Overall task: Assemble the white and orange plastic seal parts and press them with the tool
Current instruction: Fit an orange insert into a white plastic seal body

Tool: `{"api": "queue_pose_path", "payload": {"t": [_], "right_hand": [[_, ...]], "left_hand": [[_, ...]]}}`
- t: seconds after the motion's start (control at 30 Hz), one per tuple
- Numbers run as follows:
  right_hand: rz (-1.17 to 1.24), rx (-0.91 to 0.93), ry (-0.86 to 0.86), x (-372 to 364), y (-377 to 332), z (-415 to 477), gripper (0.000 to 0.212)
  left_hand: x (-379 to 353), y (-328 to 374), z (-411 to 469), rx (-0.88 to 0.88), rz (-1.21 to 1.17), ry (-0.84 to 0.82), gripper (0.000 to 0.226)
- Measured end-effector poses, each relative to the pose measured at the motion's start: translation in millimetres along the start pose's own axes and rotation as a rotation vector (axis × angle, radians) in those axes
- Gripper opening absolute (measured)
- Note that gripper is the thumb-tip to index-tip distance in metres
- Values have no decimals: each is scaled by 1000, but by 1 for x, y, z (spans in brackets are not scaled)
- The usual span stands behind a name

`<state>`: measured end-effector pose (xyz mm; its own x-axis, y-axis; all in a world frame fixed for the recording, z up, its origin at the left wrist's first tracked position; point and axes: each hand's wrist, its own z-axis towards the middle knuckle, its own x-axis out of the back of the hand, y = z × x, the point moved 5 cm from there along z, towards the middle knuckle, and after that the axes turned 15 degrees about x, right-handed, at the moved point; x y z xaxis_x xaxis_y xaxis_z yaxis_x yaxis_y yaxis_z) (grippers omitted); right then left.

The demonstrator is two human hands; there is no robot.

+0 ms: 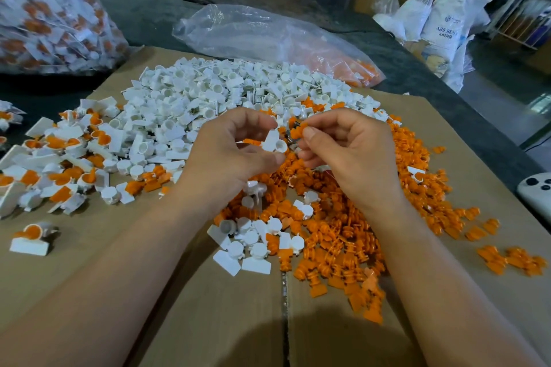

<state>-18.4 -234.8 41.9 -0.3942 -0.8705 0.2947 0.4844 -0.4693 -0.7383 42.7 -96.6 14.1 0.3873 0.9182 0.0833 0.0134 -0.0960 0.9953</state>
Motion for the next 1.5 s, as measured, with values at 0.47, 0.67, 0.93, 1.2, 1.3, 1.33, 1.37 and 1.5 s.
{"api": "queue_pose_path", "payload": {"t": [0.47, 0.67, 0.93, 1.2, 1.3, 1.33, 1.37, 1.5], "right_hand": [[-294, 53, -83, -8, -3, -2, 22], [-347, 74, -103, -12, -3, -4, 16], [-354, 69, -201, -13, -2, -3, 16], [-420, 135, -179, -12, -5, -3, 25], [-424, 160, -181, -14, -5, -4, 23], [-429, 162, -180, -13, -5, -4, 22], [-433, 164, -180, -13, -5, -4, 22], [-445, 180, -191, -15, -5, -4, 18]], "left_hand": [[-6, 5, -6, -63, 77, 21, 43], [-6, 3, -7, -71, 97, 34, 43], [-2, 4, -6, -102, 107, 111, 39], [-1, 4, -5, -80, -28, 38, 31], [0, 2, -5, -67, -39, 52, 33], [1, 1, -5, -62, -50, 61, 32], [1, 1, -5, -57, -60, 71, 32], [2, -1, -3, -19, -66, 81, 29]]}}
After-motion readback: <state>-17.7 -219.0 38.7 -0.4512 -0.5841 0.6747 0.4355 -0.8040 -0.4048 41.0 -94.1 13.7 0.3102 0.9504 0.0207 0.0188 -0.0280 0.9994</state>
